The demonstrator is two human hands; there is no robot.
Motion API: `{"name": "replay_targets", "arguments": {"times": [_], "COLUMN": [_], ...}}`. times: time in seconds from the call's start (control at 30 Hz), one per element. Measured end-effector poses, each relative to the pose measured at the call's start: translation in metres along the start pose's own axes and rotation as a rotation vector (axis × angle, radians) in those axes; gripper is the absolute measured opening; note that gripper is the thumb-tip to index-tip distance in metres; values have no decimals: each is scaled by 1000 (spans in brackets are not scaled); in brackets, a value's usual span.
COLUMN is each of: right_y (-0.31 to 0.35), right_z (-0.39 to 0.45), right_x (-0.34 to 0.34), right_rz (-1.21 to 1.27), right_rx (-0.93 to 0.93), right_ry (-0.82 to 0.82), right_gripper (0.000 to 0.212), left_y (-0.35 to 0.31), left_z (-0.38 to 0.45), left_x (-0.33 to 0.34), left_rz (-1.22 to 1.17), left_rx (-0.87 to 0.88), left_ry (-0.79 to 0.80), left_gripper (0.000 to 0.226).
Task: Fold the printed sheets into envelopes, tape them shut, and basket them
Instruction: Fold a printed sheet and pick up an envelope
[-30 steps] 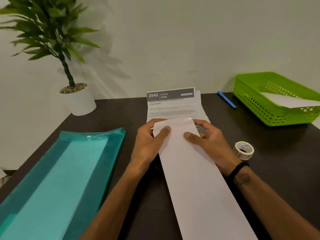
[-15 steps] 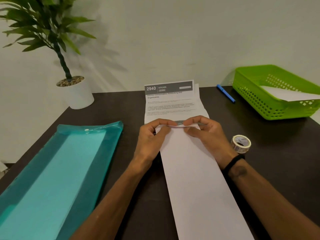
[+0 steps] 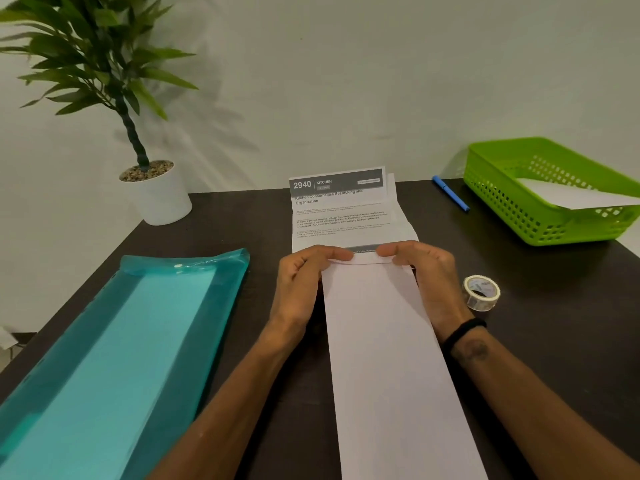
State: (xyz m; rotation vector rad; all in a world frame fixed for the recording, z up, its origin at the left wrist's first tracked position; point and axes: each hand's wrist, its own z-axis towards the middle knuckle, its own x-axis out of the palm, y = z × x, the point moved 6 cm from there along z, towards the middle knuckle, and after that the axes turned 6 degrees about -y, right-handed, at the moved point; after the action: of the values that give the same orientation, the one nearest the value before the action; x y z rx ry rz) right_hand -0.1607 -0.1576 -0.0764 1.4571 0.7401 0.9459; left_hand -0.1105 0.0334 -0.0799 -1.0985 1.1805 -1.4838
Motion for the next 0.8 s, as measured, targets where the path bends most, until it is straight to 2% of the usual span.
{"name": "replay_targets", "arguments": {"times": [0.1, 0.23, 0.4, 0.53, 0.8], "right_y": [1, -3, -3, 1, -4], "right_z": [-1, -4, -4, -7, 1], "right_x": [0, 7, 8, 9, 4], "right_rz": [-38, -224, -178, -180, -168], "right_rx": [-86, -174, -162, -153, -104], "right_ry": [21, 48, 84, 78, 45], "right_gripper": [5, 29, 44, 41, 31], "left_y": [-2, -3, -3, -5, -10], "left_z": [-2, -3, -3, -5, -4], "left_x": [2, 4, 6, 5, 5], "left_rz": [7, 129, 104, 118, 208], "left_rx": [-6, 45, 9, 22, 77], "left_ry": [-10, -14, 2, -25, -47], "left_gripper": [17, 11, 31, 40, 38]}}
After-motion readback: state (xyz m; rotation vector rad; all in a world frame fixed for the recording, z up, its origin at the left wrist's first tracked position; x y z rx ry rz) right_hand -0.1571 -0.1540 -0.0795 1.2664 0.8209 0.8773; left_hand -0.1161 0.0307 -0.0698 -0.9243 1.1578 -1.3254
